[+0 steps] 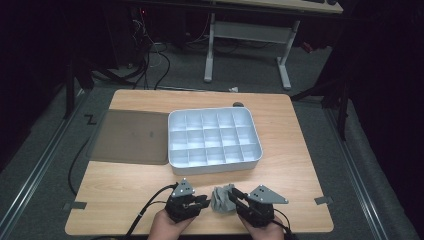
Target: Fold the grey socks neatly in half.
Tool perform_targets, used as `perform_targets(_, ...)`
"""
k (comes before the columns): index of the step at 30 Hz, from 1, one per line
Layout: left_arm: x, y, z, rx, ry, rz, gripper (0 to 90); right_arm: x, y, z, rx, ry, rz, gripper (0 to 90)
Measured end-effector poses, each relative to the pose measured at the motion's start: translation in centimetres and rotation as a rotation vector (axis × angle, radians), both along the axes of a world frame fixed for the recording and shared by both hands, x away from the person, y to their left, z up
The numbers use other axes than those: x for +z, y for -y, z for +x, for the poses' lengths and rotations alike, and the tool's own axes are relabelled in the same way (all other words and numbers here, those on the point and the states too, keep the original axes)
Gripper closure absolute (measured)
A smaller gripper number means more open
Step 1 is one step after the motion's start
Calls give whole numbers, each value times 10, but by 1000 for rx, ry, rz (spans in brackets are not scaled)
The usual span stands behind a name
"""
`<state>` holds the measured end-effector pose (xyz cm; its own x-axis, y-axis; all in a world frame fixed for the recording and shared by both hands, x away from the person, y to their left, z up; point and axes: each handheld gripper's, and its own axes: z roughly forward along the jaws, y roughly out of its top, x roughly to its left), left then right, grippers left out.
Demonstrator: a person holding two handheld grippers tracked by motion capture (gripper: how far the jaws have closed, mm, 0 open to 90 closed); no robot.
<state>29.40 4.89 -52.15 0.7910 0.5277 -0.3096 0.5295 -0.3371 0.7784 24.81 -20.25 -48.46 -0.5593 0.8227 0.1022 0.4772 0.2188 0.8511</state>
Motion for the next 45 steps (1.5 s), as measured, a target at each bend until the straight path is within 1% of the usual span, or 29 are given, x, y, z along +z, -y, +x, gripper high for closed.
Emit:
perform_targets(3,3,0,-2,0,10,-6,754,-7,3,1,-9,-19,-10,821)
perform_targets(5,2,2,-3,-1,16,6,756,-13,2,2,-10,-35,-17,824)
perform_targets(9,-1,5,-3,0,11,15,765,-20,-3,3,1,-47,-19,824)
perform_targets(12,-4,7,-2,-3,6,21,772,-21,-9,5,21,-47,-12,822)
perform_targets(15,-8,12,-3,-17,-2,33,774,-22,-15,6,36,-45,-20,818)
perform_targets(19,-10,16,-2,-24,-6,48,777,-23,-21,6,52,-44,-41,808)
perform_targets(21,-9,14,-1,-21,-1,50,776,-26,-23,7,57,-54,-67,804)
perform_targets(22,-9,12,-1,-13,2,49,776,-28,-24,8,59,-62,-72,802)
perform_targets(24,-5,3,1,7,6,33,775,-33,-25,10,61,-77,-83,801)
perform_targets(26,0,-4,2,29,13,3,774,-36,-27,10,63,-78,-93,799)
perform_targets(27,5,-5,1,34,32,-14,769,-37,-27,10,64,-77,-99,799)
perform_targets(28,7,-4,0,32,43,-18,765,-39,-28,10,63,-80,-101,799)
perform_targets(30,7,0,-1,26,49,-25,764,-41,-28,10,64,-81,-103,798)
perform_targets(34,3,10,-2,16,42,-22,764,-43,-29,10,63,-78,-108,798)
perform_targets(37,2,13,-2,28,57,-34,777,-43,-30,9,62,-75,-114,798)
perform_targets(40,2,15,-1,36,62,-48,779,-44,-30,9,63,-73,-115,799)
perform_targets(41,2,16,-1,30,66,-42,780,-44,-30,9,62,-73,-115,798)
perform_targets(43,-1,19,-2,29,79,-15,780,-45,-30,9,63,-72,-115,800)
perform_targets(45,-3,19,-1,35,73,15,797,-45,-30,9,62,-74,-115,800)
